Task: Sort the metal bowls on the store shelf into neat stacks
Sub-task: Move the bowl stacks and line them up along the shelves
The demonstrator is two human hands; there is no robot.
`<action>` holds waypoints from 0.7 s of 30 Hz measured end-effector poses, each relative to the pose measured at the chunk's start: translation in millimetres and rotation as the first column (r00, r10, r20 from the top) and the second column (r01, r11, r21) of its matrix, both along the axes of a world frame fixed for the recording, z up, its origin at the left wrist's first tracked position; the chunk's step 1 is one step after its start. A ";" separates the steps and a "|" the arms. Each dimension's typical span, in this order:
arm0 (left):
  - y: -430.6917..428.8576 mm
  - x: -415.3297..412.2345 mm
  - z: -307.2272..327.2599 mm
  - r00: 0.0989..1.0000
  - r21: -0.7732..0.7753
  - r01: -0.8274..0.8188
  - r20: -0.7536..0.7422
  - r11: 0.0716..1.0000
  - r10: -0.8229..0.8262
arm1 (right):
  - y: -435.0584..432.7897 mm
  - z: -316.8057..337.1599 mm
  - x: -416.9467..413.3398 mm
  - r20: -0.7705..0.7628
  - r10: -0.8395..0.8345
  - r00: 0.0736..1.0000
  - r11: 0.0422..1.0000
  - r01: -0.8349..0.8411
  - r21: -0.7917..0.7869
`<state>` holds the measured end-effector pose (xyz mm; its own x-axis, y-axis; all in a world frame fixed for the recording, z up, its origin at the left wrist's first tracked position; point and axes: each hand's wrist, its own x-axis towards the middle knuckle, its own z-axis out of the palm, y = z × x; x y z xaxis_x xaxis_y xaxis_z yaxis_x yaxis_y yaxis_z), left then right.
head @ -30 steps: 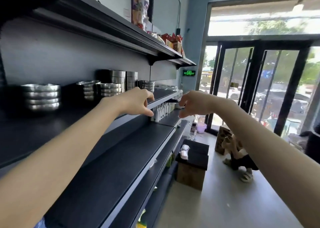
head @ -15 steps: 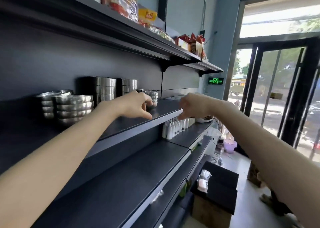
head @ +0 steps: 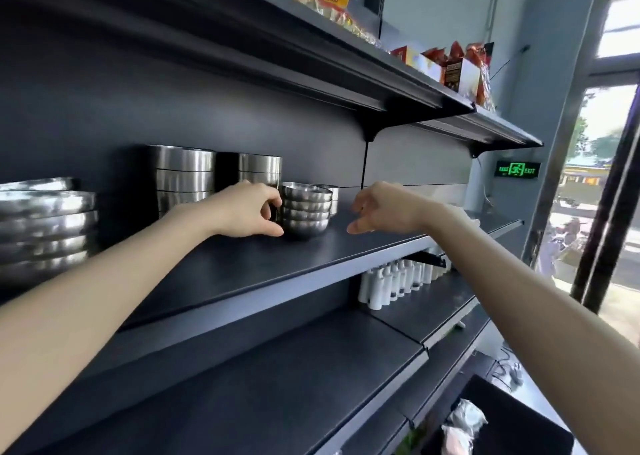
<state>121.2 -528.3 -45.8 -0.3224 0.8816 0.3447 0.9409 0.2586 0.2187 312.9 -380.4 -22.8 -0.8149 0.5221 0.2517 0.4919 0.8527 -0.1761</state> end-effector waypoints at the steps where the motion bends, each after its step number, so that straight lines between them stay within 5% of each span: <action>1: 14.8 -6.7 -3.0 1.000 -0.008 -0.015 0.006 1.000 0.015 | 15.3 -2.1 -6.6 -0.003 0.010 1.000 1.000 -0.010 -0.005; 13: 119.9 -47.5 -27.6 0.965 0.016 -0.141 0.225 0.990 0.133 | 162.3 -11.8 -100.9 -0.165 0.203 0.965 0.970 -0.222 -0.104; 21: 166.4 -66.9 -58.8 0.869 0.275 -0.206 0.493 0.939 0.046 | 219.1 -32.4 -150.7 -0.321 0.362 0.875 0.843 -0.454 -0.288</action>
